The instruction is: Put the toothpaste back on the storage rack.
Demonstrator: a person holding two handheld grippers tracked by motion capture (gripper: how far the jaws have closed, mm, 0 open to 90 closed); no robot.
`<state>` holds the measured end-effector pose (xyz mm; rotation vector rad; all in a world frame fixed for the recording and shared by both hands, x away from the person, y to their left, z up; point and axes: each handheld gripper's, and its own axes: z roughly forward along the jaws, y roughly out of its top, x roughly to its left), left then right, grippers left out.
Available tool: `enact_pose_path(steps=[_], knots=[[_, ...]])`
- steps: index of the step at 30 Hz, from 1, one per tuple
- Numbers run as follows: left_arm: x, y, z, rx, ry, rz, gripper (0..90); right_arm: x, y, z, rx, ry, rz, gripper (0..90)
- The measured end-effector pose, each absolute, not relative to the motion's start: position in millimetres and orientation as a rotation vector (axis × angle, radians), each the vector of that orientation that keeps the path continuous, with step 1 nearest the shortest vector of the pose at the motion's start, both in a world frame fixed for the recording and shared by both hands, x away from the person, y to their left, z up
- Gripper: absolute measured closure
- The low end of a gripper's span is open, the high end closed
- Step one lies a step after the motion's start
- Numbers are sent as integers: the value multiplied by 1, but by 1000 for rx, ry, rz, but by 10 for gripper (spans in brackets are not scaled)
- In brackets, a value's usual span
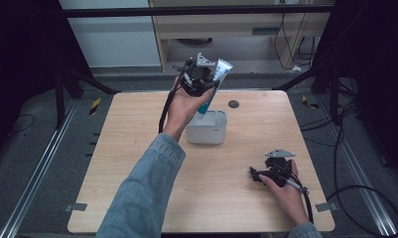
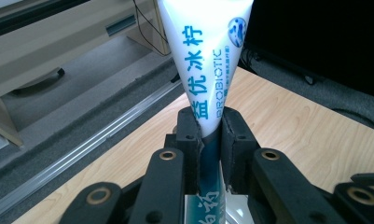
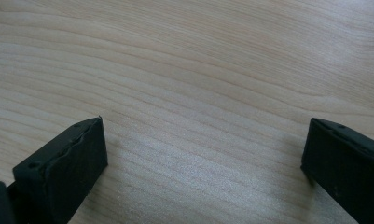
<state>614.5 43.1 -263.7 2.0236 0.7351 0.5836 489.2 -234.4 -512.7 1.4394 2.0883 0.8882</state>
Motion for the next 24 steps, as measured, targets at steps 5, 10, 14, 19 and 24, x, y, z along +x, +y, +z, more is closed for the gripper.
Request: enact_pose_path(steps=[5, 10, 14, 19, 24], knots=[[620, 44, -268, 2018, 748, 578, 789, 489, -235, -513, 1435, 2088, 888, 4], [628, 40, -277, 2007, 754, 568, 789, 489, -235, -513, 1436, 2088, 888, 4], [631, 37, -281, 1991, 750, 579, 789, 489, -235, -513, 1436, 2089, 887, 4], [634, 36, -284, 1973, 759, 578, 789, 489, -234, -513, 1440, 2088, 888, 4], [635, 35, -290, 1972, 768, 573, 789, 489, -235, -513, 1436, 2090, 885, 4]])
